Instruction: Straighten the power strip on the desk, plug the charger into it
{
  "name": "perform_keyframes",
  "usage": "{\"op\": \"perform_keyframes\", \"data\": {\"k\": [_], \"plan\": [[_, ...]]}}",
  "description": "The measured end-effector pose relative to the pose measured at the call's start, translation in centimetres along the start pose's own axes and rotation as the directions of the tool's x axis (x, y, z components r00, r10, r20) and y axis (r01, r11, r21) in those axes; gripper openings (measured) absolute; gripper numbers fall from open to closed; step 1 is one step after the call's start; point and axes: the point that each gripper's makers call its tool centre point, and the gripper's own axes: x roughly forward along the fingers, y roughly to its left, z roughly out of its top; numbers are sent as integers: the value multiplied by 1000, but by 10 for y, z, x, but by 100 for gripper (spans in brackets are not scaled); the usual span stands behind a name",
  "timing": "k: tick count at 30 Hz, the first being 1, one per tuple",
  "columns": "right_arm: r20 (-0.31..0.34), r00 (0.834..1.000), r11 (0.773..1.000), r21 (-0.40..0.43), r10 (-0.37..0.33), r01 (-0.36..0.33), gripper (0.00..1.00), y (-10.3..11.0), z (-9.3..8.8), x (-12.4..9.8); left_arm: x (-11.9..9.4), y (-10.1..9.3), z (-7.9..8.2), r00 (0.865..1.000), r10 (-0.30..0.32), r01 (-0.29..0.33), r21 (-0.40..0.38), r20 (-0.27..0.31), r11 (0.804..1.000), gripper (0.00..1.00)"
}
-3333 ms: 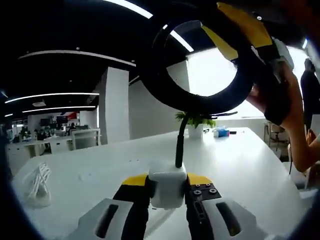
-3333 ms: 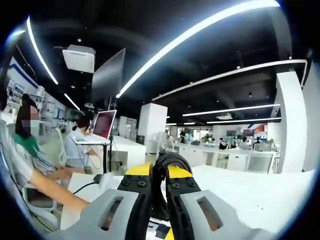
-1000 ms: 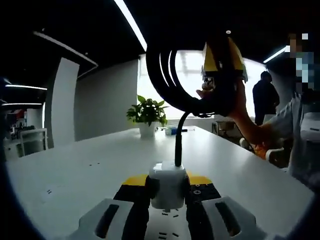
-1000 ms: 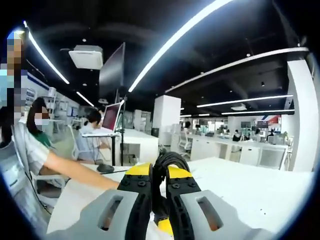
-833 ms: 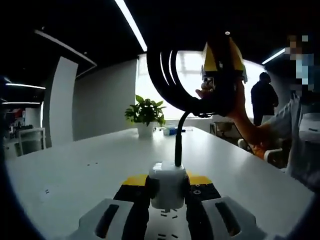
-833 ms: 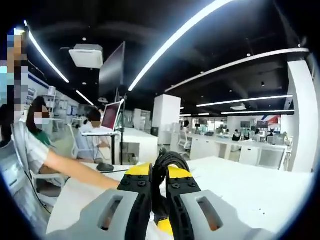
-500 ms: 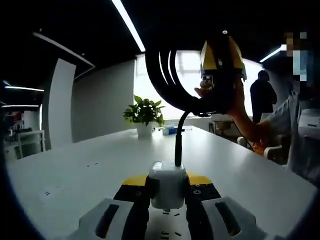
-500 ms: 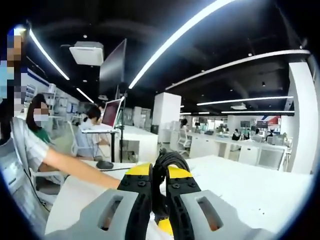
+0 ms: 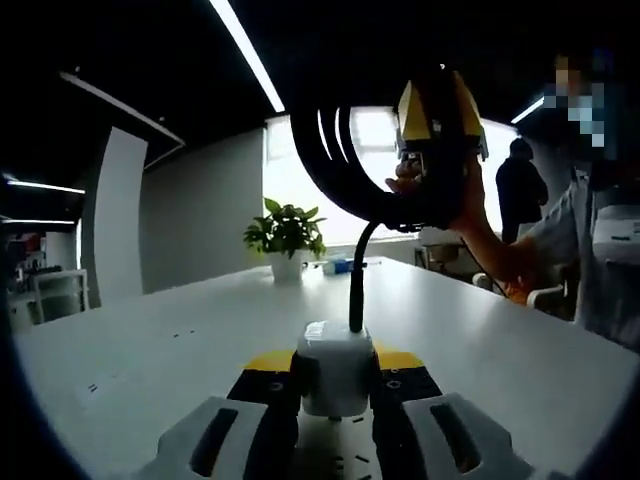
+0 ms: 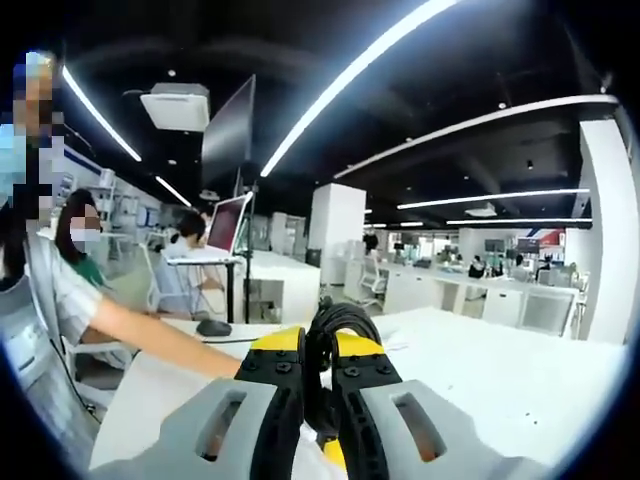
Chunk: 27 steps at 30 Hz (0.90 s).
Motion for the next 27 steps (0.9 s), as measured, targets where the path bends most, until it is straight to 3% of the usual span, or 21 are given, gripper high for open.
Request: {"op": "perform_keyframes", "data": {"k": [2, 5, 21, 24, 27], "plan": [[17, 1000, 999, 38, 17, -18, 7, 2, -2, -2, 2, -3, 4, 1000, -2, 2, -15, 31, 1000, 25], [27, 1000, 999, 33, 1, -2, 7, -2, -1, -5, 0, -2, 4, 999, -2, 3, -15, 41, 1000, 25], [39, 999, 999, 50, 17, -19, 8, 2, -1, -6, -1, 2, 5, 1000, 13, -13, 10, 26, 1000, 26], [28, 999, 1000, 3, 27, -27, 9, 7, -2, -5, -1, 0, 4, 1000, 13, -13, 16, 18, 1000, 26], [4, 1000, 993, -114, 19, -18, 13, 7, -4, -6, -2, -2, 2, 1000, 8, -8, 29, -3, 1000, 26]]}}
